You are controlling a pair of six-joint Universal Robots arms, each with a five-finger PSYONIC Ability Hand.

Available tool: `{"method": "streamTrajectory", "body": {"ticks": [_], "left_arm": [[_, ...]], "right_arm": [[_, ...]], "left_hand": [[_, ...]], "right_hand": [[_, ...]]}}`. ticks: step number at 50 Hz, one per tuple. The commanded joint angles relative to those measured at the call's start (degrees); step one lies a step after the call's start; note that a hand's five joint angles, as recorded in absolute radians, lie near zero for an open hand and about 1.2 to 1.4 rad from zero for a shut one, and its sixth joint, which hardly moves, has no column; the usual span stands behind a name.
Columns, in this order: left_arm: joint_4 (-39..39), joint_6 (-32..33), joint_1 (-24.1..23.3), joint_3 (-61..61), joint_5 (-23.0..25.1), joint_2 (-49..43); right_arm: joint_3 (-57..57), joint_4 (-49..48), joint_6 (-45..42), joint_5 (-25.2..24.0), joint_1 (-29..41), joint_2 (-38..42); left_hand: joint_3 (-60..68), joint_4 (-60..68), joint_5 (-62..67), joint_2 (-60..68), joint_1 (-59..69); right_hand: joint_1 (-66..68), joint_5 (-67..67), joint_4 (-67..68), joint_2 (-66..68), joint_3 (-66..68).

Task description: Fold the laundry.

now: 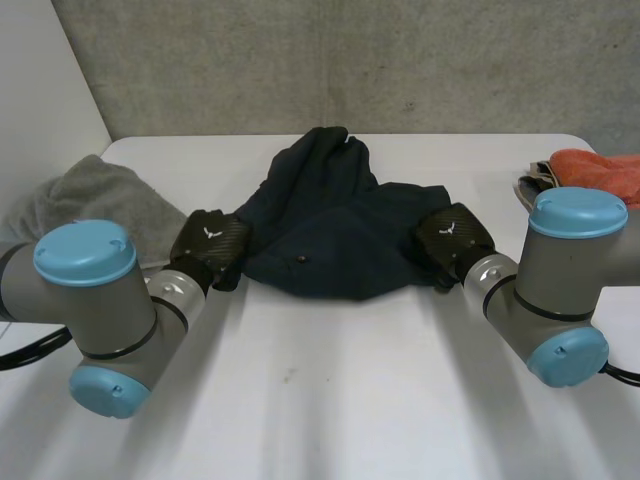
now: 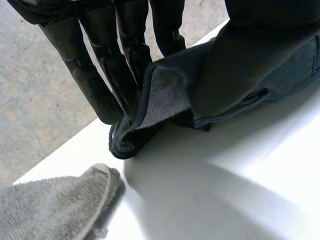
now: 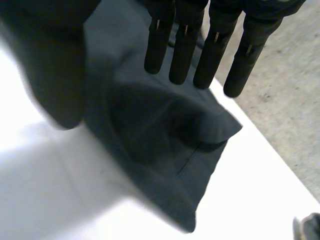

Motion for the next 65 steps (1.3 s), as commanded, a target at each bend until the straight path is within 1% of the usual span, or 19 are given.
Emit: {"method": "streamTrajectory", "body": {"ticks": [1,6,15,18,19,25,29,35,40,45,46,47,48,49,51,52,56,59,65], "left_arm": [[0.4,0.3,0.2,0.8,0.5,1.9],[0.2,-0.1,0.2,2.2,0.4,2.5],[-1.8,-0.6,0.2,4.0,0.2,2.3],[-2.4,-0.9,0.2,4.4,0.2,2.5],[-2.4,-1.1,0.1,4.4,0.2,2.6],[-5.7,-0.9,-1.3,4.0,0.6,4.1],[-12.7,-1.4,-6.6,4.1,1.7,7.3],[-16.8,-4.0,-16.2,7.0,1.3,7.7],[-16.7,-6.3,-24.4,14.8,-3.6,2.3],[-17.1,-6.9,-28.8,23.5,-9.9,-5.8],[-17.4,-7.0,-29.5,26.0,-11.5,-8.1],[-17.6,-7.0,-29.8,27.0,-12.1,-9.0],[-18.0,-7.0,-30.0,28.0,-12.6,-9.8],[-19.0,-6.9,-30.3,29.5,-13.5,-10.8],[-20.4,-6.8,-30.5,30.4,-13.8,-11.1],[-21.6,-7.2,-30.4,30.7,-13.6,-10.5],[-23.0,-8.1,-29.0,30.5,-11.9,-5.8],[-23.4,-8.8,-27.3,29.7,-10.4,-2.0],[-23.4,-9.9,-18.9,27.0,-6.2,4.8]], "right_arm": [[-1.0,4.8,2.2,0.0,0.5,0.4],[-4.4,4.8,13.4,0.6,0.7,3.9],[-7.7,3.6,16.0,1.3,0.1,7.7],[-8.6,3.2,16.6,1.3,0.0,8.6],[-8.7,2.6,17.2,1.4,-0.3,8.5],[-5.4,-2.4,19.0,2.1,-1.0,4.9],[-3.8,-5.2,16.3,1.8,-3.1,-1.9],[-7.3,-8.2,11.8,-1.2,-6.8,-1.8],[-14.5,-10.3,7.6,-5.8,-9.5,5.1],[-20.0,-12.6,6.2,-7.0,-10.3,10.8],[-21.1,-12.7,6.5,-6.7,-10.4,12.0],[-21.4,-12.8,6.6,-6.3,-10.4,12.4],[-21.5,-12.8,6.8,-5.9,-10.4,12.6],[-21.5,-12.8,7.3,-4.5,-10.5,12.5],[-21.3,-12.6,7.6,-2.3,-10.7,11.7],[-20.7,-12.3,8.3,0.1,-11.0,10.3],[-17.5,-9.5,9.3,3.8,-11.7,5.1],[-14.9,-6.0,9.5,4.0,-12.1,1.0],[-7.6,5.3,11.8,3.0,-12.9,-10.2]], "left_hand": [[14.3,13.3,14.2,13.1,16.5],[14.3,13.3,14.2,13.1,16.5],[14.3,13.3,14.2,13.1,16.5],[14.3,13.3,14.2,13.1,16.5],[14.3,13.3,14.2,13.1,16.5],[14.3,13.3,14.2,13.1,16.5],[14.3,13.3,14.2,13.1,16.5],[14.3,13.3,14.2,13.1,16.5],[14.3,13.3,14.2,13.1,16.5],[14.3,13.3,14.2,13.1,16.5],[14.3,13.3,14.2,13.1,16.5],[14.3,13.3,14.2,13.1,16.5],[6.5,5.4,6.4,5.3,8.7],[-17.3,-18.3,-17.4,-18.4,-15.0],[-42.8,-43.8,-42.9,-43.9,-40.5],[-55.7,-56.7,-55.8,-56.9,-53.5],[-55.7,-56.7,-55.8,-56.9,-53.5],[-55.7,-56.7,-55.8,-56.9,-53.5],[-55.7,-56.7,-55.8,-56.9,-53.5]], "right_hand": [[0.8,1.4,0.5,1.0,0.6],[2.0,2.6,1.6,2.1,1.7],[7.9,8.5,7.5,8.0,7.6],[23.3,23.9,22.9,23.4,23.0],[46.7,47.3,46.3,46.8,46.4],[46.9,47.5,46.6,47.1,46.7],[46.9,47.5,46.6,47.1,46.7],[46.9,47.5,46.6,47.1,46.7],[46.9,47.5,46.6,47.1,46.7],[46.9,47.5,46.6,47.1,46.7],[24.1,24.7,23.7,24.2,23.8],[10.7,11.3,10.4,10.9,10.5],[3.1,3.7,2.7,3.2,2.8],[-10.5,-9.9,-10.8,-10.3,-10.7],[-23.1,-22.5,-23.4,-22.9,-23.3],[-23.1,-22.5,-23.4,-22.9,-23.3],[-23.1,-22.5,-23.4,-22.9,-23.3],[-23.1,-22.5,-23.4,-22.9,-23.3],[-23.1,-22.5,-23.4,-22.9,-23.3]]}}
